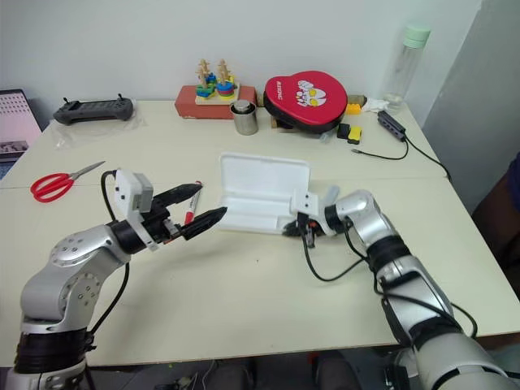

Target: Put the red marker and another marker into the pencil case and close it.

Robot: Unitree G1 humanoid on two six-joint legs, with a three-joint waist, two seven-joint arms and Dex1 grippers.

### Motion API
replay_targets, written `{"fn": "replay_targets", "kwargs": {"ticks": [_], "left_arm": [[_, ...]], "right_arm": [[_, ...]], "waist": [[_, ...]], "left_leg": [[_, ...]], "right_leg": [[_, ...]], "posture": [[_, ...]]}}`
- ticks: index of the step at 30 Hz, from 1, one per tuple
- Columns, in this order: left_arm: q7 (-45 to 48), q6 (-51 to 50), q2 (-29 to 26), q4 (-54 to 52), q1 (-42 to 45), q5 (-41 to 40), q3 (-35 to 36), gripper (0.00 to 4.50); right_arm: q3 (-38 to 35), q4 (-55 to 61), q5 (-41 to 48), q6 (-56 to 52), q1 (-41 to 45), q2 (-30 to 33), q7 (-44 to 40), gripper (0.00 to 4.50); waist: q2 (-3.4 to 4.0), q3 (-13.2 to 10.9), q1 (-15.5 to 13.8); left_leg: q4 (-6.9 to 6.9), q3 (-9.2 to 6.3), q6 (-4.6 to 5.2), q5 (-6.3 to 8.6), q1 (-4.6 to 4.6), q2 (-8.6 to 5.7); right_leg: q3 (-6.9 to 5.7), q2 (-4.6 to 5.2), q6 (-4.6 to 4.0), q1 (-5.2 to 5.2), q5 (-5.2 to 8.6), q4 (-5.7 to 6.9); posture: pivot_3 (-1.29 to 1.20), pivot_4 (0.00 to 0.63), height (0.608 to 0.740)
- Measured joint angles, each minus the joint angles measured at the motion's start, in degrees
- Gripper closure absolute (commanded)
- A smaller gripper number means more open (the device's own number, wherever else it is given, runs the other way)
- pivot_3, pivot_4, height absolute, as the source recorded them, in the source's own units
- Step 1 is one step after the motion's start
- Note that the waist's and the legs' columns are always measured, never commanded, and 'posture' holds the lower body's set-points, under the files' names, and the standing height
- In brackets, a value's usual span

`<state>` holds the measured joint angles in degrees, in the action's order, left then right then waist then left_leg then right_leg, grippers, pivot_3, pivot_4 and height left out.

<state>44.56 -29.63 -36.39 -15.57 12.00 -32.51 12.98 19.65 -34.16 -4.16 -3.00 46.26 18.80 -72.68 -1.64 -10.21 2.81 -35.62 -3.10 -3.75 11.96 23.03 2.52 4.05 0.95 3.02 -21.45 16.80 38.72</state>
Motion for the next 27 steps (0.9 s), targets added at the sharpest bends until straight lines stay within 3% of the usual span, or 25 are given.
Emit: {"fn": "replay_targets", "kwargs": {"ticks": [5,9,12,18,27], "left_arm": [[-0.2,-0.8,-0.5,-0.7,-0.8,-0.7,0.4,0.00],[-0.4,-1.3,-0.5,-0.7,-0.8,-1.0,0.4,0.00],[-1.4,-1.6,-0.5,-0.7,-0.7,-1.0,0.4,0.00],[-4.7,-3.4,0.1,-0.5,0.1,-1.4,0.9,0.00],[-9.2,-6.8,-0.7,2.8,1.5,-8.4,14.3,0.00]], "right_arm": [[2.5,15.0,0.4,-5.7,-7.2,1.9,-0.7,4.44],[3.2,17.6,0.4,-7.5,-8.3,2.2,0.2,4.44],[3.2,18.1,0.6,-8.0,-8.6,2.2,0.9,3.96],[2.9,19.5,1.5,-10.3,-8.4,2.0,1.9,2.43],[-10.7,37.1,19.8,-29.5,-4.2,3.9,2.9,0.20]], "waist": [[0.00,0.0,0.1],[0.00,0.0,0.3],[-0.01,0.0,0.3],[-0.01,0.0,0.3],[-0.04,-0.1,0.2]], "left_leg": [[-0.03,0.03,-0.01,-0.01,-0.09,0.02],[-0.11,0.04,-0.01,-0.02,-0.12,0.05],[-0.12,0.05,-0.01,-0.02,-0.11,0.05],[-0.07,0.05,-0.01,-0.01,-0.06,0.04],[-0.01,-0.01,-0.01,-0.01,-0.08,0.05]], "right_leg": [[0.02,-0.03,0.22,0.03,0.15,0.02],[0.02,-0.04,0.23,0.05,0.16,0.03],[0.03,-0.04,0.22,0.05,0.15,0.03],[0.04,-0.04,0.18,0.01,0.13,0.02],[0.00,-0.04,0.18,0.02,0.15,0.00]], "posture": [[0.00,0.150,0.740],[0.00,0.150,0.740],[0.00,0.150,0.740],[0.00,0.150,0.740],[0.00,0.150,0.740]]}}
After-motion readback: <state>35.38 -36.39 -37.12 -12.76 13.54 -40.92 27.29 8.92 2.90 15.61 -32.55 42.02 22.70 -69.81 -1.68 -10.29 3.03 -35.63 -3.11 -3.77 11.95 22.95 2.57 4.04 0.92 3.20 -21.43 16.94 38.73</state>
